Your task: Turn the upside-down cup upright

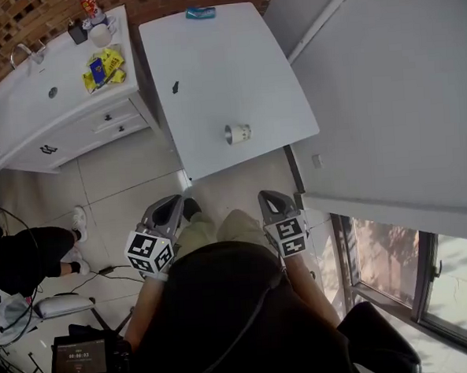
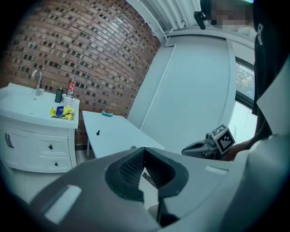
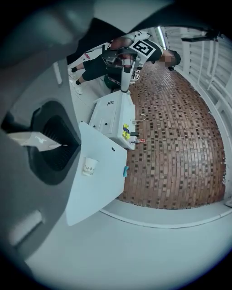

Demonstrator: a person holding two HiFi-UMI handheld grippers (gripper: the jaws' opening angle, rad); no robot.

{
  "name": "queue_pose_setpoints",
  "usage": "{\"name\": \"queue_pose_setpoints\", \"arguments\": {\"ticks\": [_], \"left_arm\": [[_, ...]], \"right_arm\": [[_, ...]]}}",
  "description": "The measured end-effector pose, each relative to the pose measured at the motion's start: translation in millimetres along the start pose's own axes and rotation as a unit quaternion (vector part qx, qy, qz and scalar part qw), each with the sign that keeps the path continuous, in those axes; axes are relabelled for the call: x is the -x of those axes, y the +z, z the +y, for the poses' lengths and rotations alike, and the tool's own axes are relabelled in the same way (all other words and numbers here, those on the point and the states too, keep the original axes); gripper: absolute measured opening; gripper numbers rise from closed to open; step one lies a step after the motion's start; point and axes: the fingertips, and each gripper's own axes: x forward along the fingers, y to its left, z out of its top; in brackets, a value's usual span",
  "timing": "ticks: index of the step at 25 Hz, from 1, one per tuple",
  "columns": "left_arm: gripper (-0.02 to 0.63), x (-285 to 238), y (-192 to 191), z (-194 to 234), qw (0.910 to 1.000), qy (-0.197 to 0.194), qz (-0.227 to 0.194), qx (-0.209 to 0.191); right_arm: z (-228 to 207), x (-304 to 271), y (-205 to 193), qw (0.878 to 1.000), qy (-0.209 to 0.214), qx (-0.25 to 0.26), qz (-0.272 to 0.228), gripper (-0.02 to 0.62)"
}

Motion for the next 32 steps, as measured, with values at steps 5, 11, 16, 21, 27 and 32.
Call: {"name": "queue_pose_setpoints", "arguments": {"ticks": [5,11,16,21,27,32], "left_arm": [[0.014,-9.2,9.9,10.1,1.0,-0.009,0.002,-0.003],[0.014,-32.1,26.6,5.8,0.9993,-0.016,0.007,-0.032],[0.014,-43.5,30.0,1.8,0.9986,-0.02,0.022,-0.044],[0.014,-49.6,39.1,9.6,0.9983,-0.008,0.029,-0.049],[0.014,-52.4,46.2,13.1,0.9982,0.009,0.032,-0.049],[0.014,-49.8,46.1,18.4,0.998,0.032,0.031,-0.044]], "right_arm": [[2.9,-17.9,14.7,1.0,0.008,0.007,0.005,-0.007],[-8.2,-49.4,32.9,1.0,0.017,0.01,-0.001,-0.006],[-19.6,-79.2,51.2,1.0,0.019,0.022,-0.01,0.006],[-37.5,-124.9,59.0,0.999,-0.006,0.049,0.015,0.083],[-55.1,-181.8,53.9,0.996,-0.024,0.062,0.065,0.18],[-68.5,-223.0,44.9,0.989,-0.03,0.104,0.102,0.181]]}}
